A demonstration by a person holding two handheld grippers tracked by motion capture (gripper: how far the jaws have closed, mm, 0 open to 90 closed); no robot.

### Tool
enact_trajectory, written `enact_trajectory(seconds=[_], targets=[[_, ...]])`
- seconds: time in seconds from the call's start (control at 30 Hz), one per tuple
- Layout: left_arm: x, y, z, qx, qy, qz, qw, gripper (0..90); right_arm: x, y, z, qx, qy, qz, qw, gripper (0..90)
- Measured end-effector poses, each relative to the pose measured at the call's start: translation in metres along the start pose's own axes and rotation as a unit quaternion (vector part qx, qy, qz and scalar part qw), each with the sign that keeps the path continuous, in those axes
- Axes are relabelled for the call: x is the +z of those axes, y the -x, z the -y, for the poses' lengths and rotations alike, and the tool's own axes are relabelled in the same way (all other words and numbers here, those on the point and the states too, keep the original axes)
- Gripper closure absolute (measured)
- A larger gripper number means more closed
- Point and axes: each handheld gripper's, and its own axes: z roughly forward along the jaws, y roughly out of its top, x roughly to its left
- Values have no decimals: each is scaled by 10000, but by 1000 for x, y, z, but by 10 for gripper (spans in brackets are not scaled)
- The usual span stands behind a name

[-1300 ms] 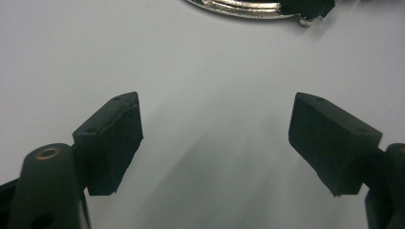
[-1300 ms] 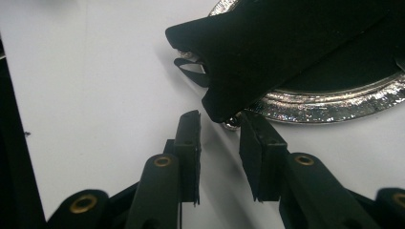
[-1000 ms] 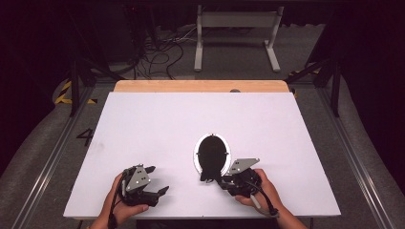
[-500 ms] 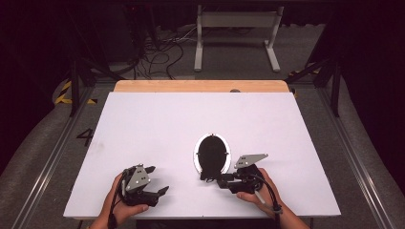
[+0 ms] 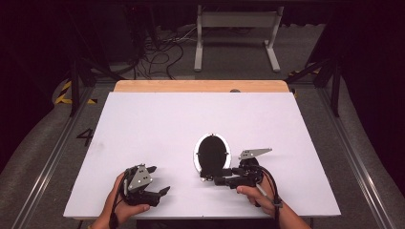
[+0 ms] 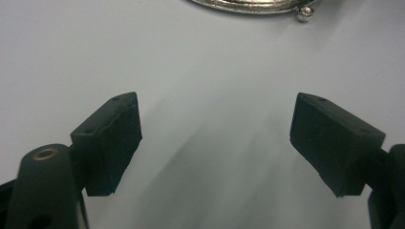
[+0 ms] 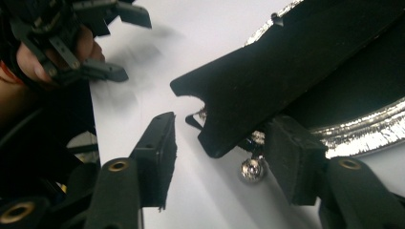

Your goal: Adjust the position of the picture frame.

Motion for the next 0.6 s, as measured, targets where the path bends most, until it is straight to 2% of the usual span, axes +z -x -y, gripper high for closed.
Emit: enact_trajectory(seconds=[0.07,0.13,0.2,0.3,0.4,0.5,0.6], targets=[[1,0,0,38,-39,-7,10000,187,-1,3,-1,269,83,-116,9995,434],[2,1,0,47,-71,5,10000,186,0,6,0,411,128,-143,9990,439],[3,1,0,60,-80,1,9999,184,0,9,1,538,172,-59,9984,467],[3,3,-1,72,-92,18,9999,183,0,16,5,747,257,-100,9968,540],[6,4,-3,61,-113,32,9999,182,1,16,4,760,273,-96,9967,537],[8,4,-5,95,-118,33,9999,175,2,16,3,847,355,-192,9956,532],[12,5,-13,135,-167,63,9997,175,3,15,0,894,333,-179,9953,526]])
